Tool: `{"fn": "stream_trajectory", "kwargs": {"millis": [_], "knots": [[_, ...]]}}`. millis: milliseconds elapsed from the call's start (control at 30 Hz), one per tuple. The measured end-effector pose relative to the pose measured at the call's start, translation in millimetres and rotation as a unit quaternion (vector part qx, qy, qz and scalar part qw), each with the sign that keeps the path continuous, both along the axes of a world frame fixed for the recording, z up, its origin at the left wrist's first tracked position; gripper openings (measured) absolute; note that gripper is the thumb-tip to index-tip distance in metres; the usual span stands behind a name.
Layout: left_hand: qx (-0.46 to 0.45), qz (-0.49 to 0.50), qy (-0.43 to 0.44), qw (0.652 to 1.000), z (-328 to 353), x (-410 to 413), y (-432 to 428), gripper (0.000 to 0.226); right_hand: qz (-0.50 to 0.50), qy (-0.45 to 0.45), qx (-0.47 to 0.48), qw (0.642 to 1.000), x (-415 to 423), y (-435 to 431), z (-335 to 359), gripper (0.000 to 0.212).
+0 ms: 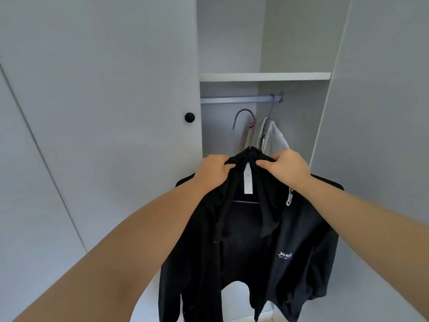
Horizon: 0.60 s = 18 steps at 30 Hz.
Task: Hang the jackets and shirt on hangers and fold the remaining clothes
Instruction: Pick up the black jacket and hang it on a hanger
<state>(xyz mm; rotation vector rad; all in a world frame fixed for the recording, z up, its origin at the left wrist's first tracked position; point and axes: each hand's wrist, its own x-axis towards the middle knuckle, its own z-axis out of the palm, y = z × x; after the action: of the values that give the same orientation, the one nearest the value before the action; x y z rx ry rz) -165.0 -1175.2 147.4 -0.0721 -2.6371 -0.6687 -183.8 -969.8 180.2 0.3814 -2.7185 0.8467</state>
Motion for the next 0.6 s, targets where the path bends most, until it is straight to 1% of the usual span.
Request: {"fn": "stream_trajectory", "kwargs": {"millis": [133,267,367,433,600], "knots": [[0.036,-0.066,-0.013,0.997,-2,-29,42,0.033,-0.08,-0.035,-0.009,0.996,-4,38,2,0.058],[0.091,-0.094,-0.026,0.991,-10,-61,74,0.03,-0.134,-0.042,-0.011,0.99,-15,60,2,0.058],[0.119,-0.088,-0.022,0.989,-14,-83,85,0.025,-0.144,-0.061,-0.035,0.987,-30,62,-3,0.058],[0.121,-0.073,-0.024,0.99,-13,-99,86,0.022,-0.141,-0.079,-0.056,0.985,-44,59,-6,0.058],[0.076,-0.033,-0.009,0.997,-3,-141,79,0.02,-0.118,-0.106,-0.12,0.98,-89,51,-8,0.056]]}}
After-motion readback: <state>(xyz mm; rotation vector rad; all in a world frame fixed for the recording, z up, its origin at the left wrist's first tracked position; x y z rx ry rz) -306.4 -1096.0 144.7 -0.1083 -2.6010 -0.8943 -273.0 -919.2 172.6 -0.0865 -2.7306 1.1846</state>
